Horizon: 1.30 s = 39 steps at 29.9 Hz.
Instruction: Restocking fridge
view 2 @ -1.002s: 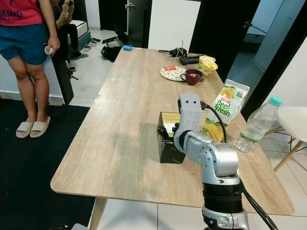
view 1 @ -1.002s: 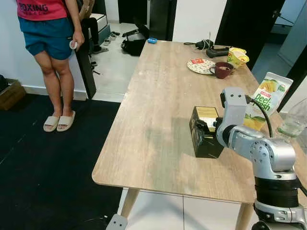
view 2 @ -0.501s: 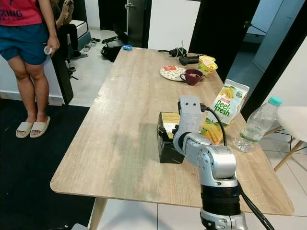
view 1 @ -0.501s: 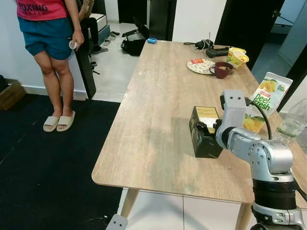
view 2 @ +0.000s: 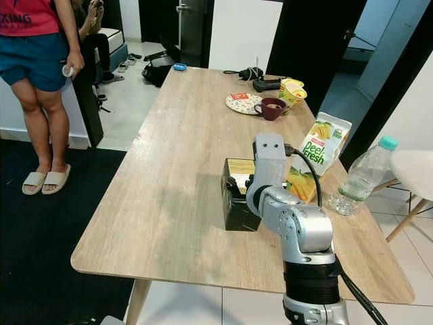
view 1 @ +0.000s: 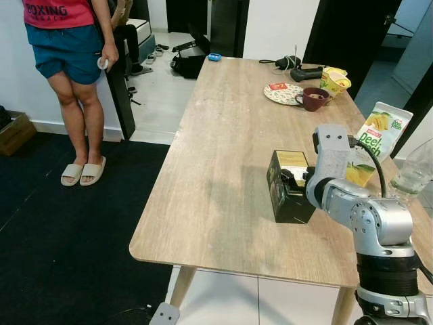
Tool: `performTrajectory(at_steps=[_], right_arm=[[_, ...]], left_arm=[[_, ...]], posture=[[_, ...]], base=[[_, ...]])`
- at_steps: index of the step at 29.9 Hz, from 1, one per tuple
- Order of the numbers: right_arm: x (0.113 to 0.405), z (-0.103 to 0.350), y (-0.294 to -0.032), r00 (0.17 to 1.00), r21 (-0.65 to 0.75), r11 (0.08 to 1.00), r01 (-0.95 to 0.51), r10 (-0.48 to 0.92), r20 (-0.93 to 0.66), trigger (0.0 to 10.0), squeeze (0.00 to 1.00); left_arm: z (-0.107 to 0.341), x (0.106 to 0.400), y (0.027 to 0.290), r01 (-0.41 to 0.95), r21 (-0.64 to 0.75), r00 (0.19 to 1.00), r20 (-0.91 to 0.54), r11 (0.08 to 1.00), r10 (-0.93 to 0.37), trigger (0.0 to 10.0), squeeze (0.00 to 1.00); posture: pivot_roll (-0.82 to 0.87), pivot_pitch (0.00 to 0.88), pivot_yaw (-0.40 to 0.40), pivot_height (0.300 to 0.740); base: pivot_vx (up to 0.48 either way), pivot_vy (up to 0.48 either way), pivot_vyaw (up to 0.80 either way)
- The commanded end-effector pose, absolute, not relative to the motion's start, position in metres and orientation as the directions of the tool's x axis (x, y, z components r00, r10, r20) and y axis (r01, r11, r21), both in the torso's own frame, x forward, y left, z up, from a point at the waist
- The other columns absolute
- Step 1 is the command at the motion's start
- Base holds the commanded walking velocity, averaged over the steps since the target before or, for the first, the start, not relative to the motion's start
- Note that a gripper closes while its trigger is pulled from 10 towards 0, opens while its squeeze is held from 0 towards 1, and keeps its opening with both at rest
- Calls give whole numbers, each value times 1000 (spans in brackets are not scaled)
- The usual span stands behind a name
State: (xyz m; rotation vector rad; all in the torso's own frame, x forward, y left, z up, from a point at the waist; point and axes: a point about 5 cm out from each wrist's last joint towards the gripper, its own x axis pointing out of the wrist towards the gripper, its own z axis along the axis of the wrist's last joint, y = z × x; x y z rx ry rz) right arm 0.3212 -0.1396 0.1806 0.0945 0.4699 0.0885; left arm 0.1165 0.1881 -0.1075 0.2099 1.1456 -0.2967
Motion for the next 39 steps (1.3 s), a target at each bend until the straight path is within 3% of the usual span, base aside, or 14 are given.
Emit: performTrajectory(at_steps=[1, 5, 39], right_arm=[[321, 184, -142, 898, 84, 995, -61, 91, -430, 10000, 35], [321, 184, -141, 897, 74, 995, -64, 90, -433, 10000, 0], [319, 171, -139, 869, 132, 990, -43, 102, -483, 10000, 0]], left_arm=[[-117, 88, 169, 362, -74, 270, -946, 929, -180, 10000, 0], [-117, 88, 168, 361, -76, 270, -946, 930, -182, 10000, 0], [-118, 86, 166, 358, -82, 267, -946, 930, -186, 10000, 0]], posture=[[5, 0, -147, 740], [4, 0, -147, 740], [3, 0, -149, 740]], base=[[0, 0, 0], [0, 0, 0], [0, 0, 0]])
